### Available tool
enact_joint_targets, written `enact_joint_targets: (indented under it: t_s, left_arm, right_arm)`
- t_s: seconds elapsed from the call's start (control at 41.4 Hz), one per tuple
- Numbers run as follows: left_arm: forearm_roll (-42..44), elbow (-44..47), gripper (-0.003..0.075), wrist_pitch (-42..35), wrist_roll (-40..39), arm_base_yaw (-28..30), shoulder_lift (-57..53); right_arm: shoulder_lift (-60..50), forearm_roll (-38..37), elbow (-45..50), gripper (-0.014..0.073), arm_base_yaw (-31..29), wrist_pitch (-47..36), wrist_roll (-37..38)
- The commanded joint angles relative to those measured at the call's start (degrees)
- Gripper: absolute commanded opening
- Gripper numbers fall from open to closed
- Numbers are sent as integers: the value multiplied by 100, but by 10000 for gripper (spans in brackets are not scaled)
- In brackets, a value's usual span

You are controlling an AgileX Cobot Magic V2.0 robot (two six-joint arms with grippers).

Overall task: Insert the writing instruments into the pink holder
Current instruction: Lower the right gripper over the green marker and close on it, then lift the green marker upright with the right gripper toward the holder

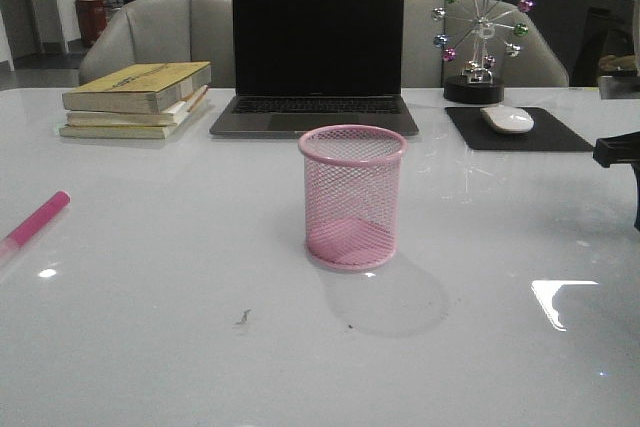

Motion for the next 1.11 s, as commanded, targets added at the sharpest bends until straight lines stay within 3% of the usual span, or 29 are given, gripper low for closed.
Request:
enact_joint_targets:
  t_s: [0.0, 0.193, 0.411, 0.628, 0.894, 1.087]
  left_arm:
    - [-56, -154, 505, -453, 7, -58, 43]
    - [-56, -154, 505, -453, 7, -58, 43]
    - [-56, -154, 505, -453, 7, -58, 43]
    - [-56, -154, 505, -453, 7, -58, 43]
    - [-56, -154, 505, -453, 7, -58, 43]
    - [-56, -154, 505, -453, 7, -58, 43]
  right_arm:
    - [-311, 23, -179, 340, -15, -11, -76]
    - [-236, 23, -179, 330, -15, 38, -76]
    - [-227, 23, -179, 148, -15, 61, -76]
    - [-674, 49, -37, 142, 10, -231, -76]
    - [-2543, 213, 1204, 142, 524, -2329, -76]
    - [-3557, 368, 1979, 142, 1526, -4058, -76]
